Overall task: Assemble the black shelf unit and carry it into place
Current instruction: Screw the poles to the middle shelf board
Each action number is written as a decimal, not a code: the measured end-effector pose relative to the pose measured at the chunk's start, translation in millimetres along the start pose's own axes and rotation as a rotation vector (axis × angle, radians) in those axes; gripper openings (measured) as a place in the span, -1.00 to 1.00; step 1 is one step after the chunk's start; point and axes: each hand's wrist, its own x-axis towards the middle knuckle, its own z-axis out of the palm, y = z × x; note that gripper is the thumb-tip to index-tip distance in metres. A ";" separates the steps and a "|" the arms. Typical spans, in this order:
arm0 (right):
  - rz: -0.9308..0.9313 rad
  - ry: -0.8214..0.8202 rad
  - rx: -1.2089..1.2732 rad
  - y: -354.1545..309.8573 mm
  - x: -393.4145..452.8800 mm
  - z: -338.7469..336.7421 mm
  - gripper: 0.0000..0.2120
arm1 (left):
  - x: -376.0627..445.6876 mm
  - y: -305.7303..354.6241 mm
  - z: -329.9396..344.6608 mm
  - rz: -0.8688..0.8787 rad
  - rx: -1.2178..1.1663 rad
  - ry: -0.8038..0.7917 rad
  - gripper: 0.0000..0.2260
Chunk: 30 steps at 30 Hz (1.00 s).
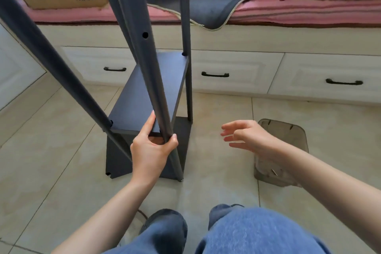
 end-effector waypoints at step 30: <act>0.355 -0.043 -0.941 190.0 108.8 -46.7 -0.64 | 9.4 13.8 18.3 0.095 -0.013 -0.014 -0.41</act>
